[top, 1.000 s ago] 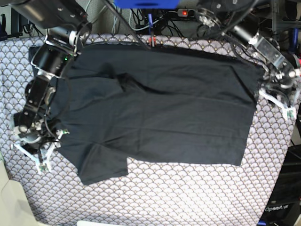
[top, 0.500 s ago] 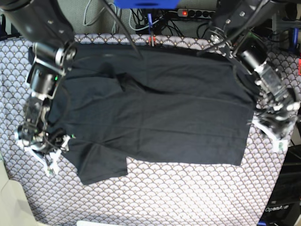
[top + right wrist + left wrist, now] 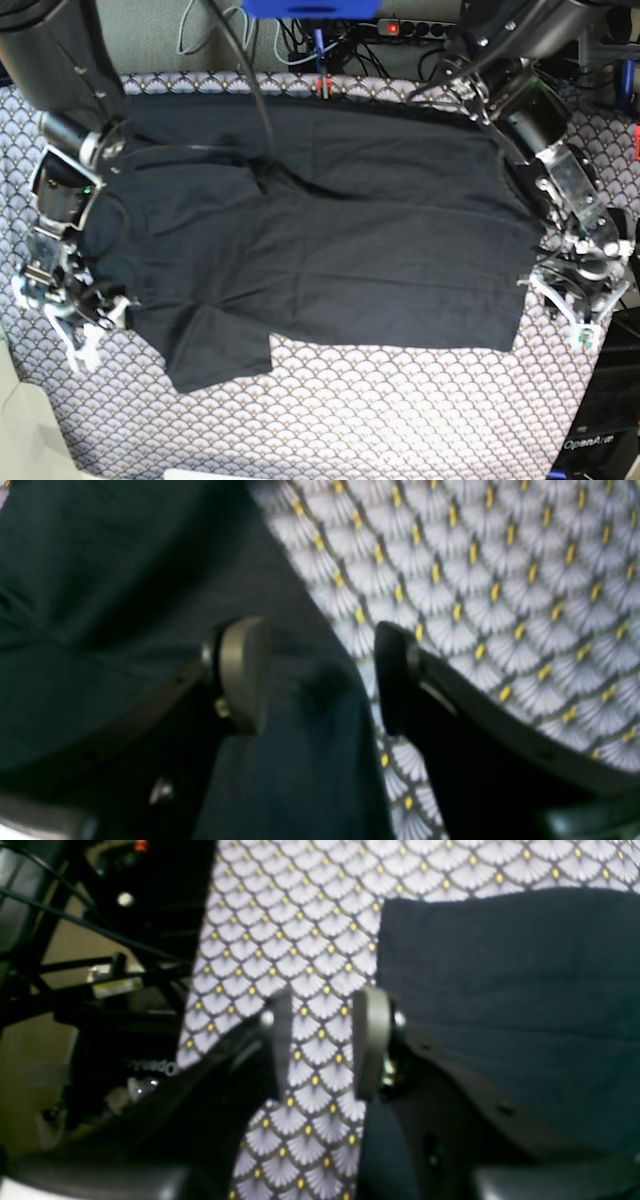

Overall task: Fold the T-shirt properly
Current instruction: 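Move both grippers down to the shirt's opposite sleeve and hem edge, then close both grippers on the shirt edge, left gripper near the hem corner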

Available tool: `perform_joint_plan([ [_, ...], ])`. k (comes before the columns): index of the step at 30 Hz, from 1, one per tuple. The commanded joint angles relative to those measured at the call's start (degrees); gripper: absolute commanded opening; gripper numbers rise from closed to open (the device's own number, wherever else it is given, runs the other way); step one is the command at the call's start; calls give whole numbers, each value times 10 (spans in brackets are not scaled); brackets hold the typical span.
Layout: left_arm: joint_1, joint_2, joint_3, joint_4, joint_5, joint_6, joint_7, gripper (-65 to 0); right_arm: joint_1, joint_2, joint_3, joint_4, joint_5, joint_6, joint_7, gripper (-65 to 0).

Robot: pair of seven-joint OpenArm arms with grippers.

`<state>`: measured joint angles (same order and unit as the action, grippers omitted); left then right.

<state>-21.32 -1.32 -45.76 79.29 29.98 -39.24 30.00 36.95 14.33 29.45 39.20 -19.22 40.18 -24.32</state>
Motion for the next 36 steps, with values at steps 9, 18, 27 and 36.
perform_joint_plan([
  [9,-12,-7,2,28,-2,-1,-10,-450,40,37,4,-82,9,-2,90,-302],
  [18,-4,-6,2,45,-5,-1,-10,-450,15,37,4,-85,9,-2,109,-304],
  [27,-2,-7,3,62,-6,2,-10,-450,-9,35,5,-82,9,-2,110,-351],
  [36,-55,-20,2,-51,-7,5,-16,-450,-8,34,4,-82,9,-2,110,-637],
])
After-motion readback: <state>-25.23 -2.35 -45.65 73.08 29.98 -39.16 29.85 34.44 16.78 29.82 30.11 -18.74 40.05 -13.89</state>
